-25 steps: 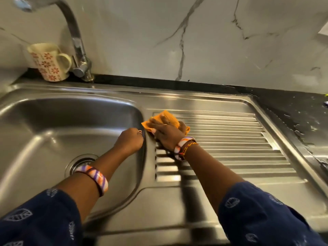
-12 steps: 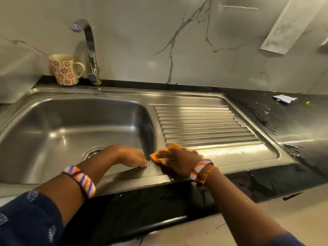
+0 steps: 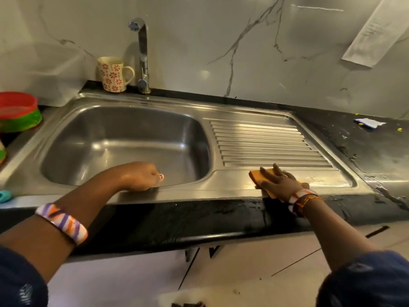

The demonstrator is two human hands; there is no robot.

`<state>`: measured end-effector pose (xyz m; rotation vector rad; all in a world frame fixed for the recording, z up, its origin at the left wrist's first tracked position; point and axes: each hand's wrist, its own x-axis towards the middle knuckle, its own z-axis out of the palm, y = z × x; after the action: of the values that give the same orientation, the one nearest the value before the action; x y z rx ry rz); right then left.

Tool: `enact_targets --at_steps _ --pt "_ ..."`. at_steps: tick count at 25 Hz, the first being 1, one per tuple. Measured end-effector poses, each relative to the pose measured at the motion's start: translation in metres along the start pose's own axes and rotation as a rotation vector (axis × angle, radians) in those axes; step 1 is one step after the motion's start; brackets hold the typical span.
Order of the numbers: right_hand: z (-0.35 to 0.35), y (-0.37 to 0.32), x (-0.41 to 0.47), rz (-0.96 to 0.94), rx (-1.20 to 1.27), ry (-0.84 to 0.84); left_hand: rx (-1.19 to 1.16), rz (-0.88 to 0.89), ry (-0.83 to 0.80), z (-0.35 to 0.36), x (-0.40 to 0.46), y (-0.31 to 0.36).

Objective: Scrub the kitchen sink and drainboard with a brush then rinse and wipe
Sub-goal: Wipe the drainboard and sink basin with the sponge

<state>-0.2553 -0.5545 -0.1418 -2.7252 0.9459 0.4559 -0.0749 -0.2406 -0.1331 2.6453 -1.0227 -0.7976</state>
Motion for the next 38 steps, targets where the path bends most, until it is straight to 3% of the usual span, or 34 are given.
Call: enact_targets --at_steps 5,7,9,12,14,19,23,27,32,38 --pt "0.017 -0.037 -0.028 -0.252 0.062 -0.002 -0.059 -0.21 0.447 0.012 -0.039 -0.057" --pt "0.024 -0.075 -0.036 -0.394 0.136 -0.048 -0.106 -0.26 0.549 0.02 -0.054 -0.07" --pt "0.031 -0.124 -0.042 -0.564 0.061 -0.101 -0.096 -0.268 0.622 0.026 -0.067 -0.078" --pt "0.051 -0.2 -0.051 -0.77 -0.255 -0.037 -0.117 -0.341 0.712 0.033 -0.088 -0.099" --pt "0.062 -0.246 -0.058 -0.864 -0.336 0.038 -0.107 -0.377 0.756 0.036 -0.106 -0.111" --pt "0.085 -0.358 -0.063 -1.038 -0.229 0.003 -0.088 -0.454 0.88 0.041 -0.142 -0.118" --pt "0.096 -0.4 -0.047 -1.014 -0.147 -0.173 -0.044 -0.513 0.762 0.039 -0.149 -0.111" --pt "0.091 -0.369 -0.038 -1.043 -0.082 -0.198 -0.006 -0.492 0.551 0.03 -0.139 -0.094" --pt "0.056 -0.25 -0.021 -0.904 0.027 -0.236 0.048 -0.388 0.403 0.019 -0.113 -0.066" --pt "0.014 -0.126 0.002 -0.572 -0.342 -0.079 0.034 -0.378 0.386 0.003 -0.1 -0.056"
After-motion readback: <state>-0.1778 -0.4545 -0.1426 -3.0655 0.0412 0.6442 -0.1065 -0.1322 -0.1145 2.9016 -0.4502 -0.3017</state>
